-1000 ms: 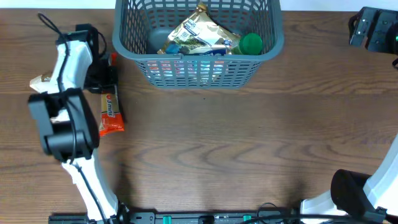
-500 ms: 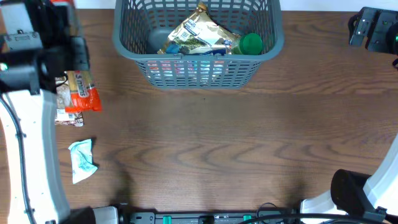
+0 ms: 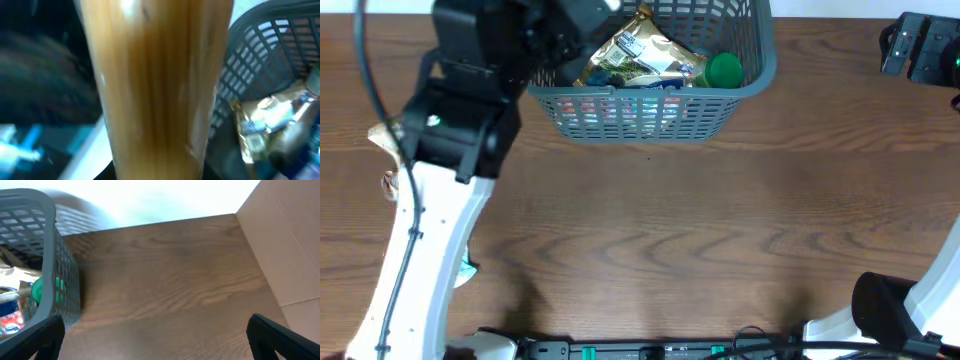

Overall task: Pack container
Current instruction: 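Lift the spaghetti pack with the left gripper and drop it into the basket, then move the left gripper back to the Pantree bread bag and grasp it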

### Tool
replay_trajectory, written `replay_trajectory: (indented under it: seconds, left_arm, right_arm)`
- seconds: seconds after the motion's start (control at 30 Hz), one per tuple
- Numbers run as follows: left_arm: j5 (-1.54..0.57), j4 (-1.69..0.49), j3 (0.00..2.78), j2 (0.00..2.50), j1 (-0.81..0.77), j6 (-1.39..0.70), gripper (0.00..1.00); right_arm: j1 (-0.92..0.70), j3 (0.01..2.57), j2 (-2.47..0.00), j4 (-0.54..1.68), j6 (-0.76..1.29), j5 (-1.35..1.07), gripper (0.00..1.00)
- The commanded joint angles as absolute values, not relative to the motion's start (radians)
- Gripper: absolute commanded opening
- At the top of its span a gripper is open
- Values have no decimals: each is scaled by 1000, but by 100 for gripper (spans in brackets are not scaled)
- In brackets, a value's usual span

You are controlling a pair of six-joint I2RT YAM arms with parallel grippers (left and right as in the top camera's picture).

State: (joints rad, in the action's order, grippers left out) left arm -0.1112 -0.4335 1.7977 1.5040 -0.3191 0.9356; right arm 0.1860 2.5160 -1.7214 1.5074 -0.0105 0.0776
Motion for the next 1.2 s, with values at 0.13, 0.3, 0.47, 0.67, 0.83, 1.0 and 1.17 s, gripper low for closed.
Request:
replay_trajectory:
  seconds: [0.13, 0.3, 0.47, 0.67, 0.83, 1.0, 1.17]
  left_arm:
    - [-234, -333, 1837, 1685, -376, 1159, 6]
    - [-250, -336, 1837, 1834, -381, 1158, 6]
    - [-250, -377, 1836, 1950, -381, 1118, 9]
    - [-239, -427, 1836, 1995, -380, 1064, 46]
    - [-181, -426, 1837, 1923, -380, 962, 92]
    - [-78, -422, 1837, 1787, -376, 963, 98]
    - [116, -422, 1837, 1657, -339, 808, 98]
  right_arm:
    - [189, 2521, -1727, 1520, -8, 70, 99]
    - [189, 2521, -1727, 1523, -7, 70, 99]
    - [189, 2521, -1727, 1538, -8, 55, 99]
    - [189, 2521, -1727, 1538, -8, 55, 99]
    - [189, 2521, -1727, 1539, -8, 55, 99]
    - [189, 2521, -1727, 1539, -8, 51, 99]
    - [189, 2521, -1727, 1538, -8, 51, 99]
